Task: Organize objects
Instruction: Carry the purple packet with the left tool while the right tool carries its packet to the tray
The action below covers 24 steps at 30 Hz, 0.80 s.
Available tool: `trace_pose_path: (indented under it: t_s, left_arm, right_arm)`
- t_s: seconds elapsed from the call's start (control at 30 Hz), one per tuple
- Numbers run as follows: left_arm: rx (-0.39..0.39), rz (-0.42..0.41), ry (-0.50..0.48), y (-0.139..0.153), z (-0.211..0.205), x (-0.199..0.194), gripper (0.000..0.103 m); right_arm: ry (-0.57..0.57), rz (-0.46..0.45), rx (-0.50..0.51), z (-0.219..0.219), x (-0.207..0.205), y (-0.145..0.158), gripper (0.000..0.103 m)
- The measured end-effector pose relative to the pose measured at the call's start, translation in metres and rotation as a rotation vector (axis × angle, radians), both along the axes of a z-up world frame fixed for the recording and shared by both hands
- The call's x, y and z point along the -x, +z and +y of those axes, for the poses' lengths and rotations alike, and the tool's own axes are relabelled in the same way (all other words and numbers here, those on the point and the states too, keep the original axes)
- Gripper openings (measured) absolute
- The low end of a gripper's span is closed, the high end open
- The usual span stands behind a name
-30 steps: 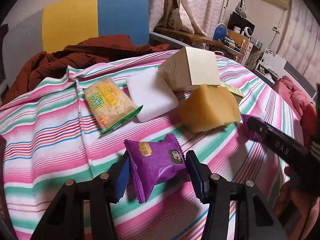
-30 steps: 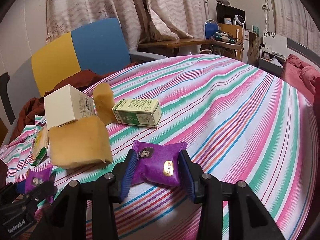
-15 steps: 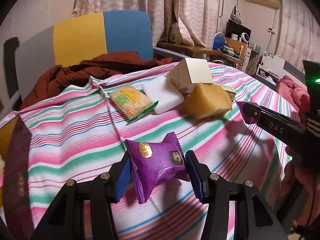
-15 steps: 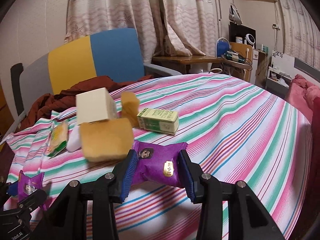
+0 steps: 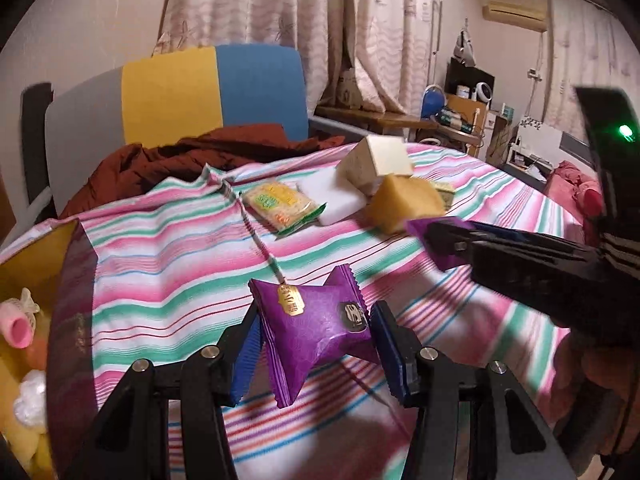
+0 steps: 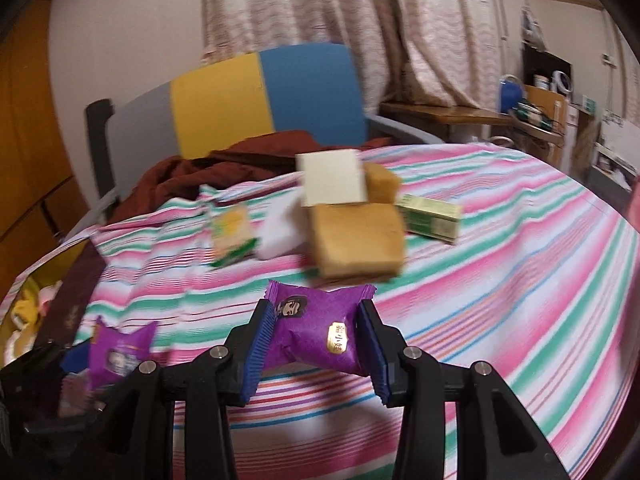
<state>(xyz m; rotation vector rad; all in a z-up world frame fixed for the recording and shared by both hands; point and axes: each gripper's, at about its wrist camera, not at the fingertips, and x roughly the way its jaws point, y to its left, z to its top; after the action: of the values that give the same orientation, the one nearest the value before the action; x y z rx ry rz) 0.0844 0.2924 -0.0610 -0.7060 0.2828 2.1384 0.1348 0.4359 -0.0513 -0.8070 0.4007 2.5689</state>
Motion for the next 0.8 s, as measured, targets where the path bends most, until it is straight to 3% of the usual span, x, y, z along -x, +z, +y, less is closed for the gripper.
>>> trace_pose_path:
  t_s: [0.17,0.33,0.8]
  left_arm:
    - [-0.031,0.051,-0.009,0.017,-0.022,-0.014,0.053]
    - [-0.074,0.052,0.046,0.035,-0.056,-0.01,0.053]
    - [-0.153,-0.096,0.406,0.053,-0.188,0.074,0.055]
  right_arm:
    - [0.066,0.014,0.012,-0.023,0.012,0.012,0.043]
    - [0.134,0.021,0.061,-0.044,0.027,0.021,0.043]
    - [0.446,0.006,0.088,-0.151,0.101,0.044,0.044]
